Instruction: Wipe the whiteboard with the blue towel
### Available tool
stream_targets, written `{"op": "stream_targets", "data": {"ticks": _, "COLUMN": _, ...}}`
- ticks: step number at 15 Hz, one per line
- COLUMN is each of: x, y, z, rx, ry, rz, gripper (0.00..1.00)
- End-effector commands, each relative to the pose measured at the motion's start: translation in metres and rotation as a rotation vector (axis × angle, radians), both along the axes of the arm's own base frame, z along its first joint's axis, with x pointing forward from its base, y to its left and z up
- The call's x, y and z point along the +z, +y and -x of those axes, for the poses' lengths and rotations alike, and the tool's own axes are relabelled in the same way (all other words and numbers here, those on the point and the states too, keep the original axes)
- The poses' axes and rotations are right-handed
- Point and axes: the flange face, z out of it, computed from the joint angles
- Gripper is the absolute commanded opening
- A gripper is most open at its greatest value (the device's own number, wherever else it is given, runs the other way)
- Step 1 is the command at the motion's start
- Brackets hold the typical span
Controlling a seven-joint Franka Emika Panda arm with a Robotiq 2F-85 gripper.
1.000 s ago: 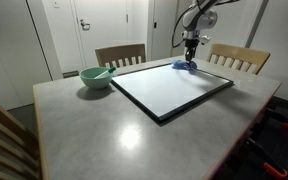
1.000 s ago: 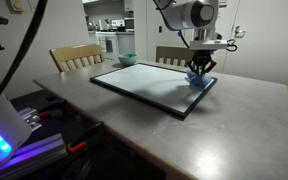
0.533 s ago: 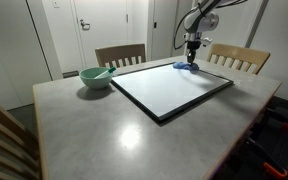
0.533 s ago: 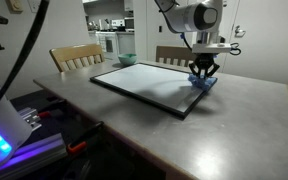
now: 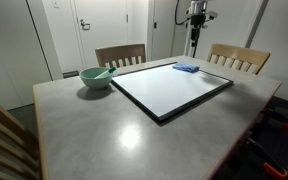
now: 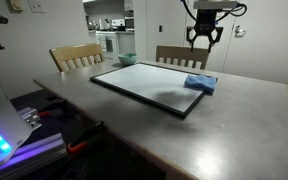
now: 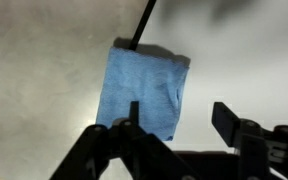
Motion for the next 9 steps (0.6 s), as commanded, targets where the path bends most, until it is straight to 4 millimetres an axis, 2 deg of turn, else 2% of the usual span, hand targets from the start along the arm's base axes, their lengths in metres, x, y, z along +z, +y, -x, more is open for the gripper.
{"op": "stream_targets", "data": {"ticks": 1, "x": 0.052, "y": 0.017, "z": 0.02, "rx": 0.048, "ry": 0.016, "rz": -0.057, "gripper": 1.0}}
{"op": "stream_targets", "data": {"ticks": 4, "x": 0.077, "y": 0.017, "z": 0.026, "rx": 0.055, "ry": 0.03, "rz": -0.081, "gripper": 1.0}}
{"op": "stream_targets", "data": {"ticks": 9, "x": 0.083, "y": 0.014, "z": 0.033, "rx": 0.103, "ry": 0.032, "rz": -0.126, "gripper": 1.0}}
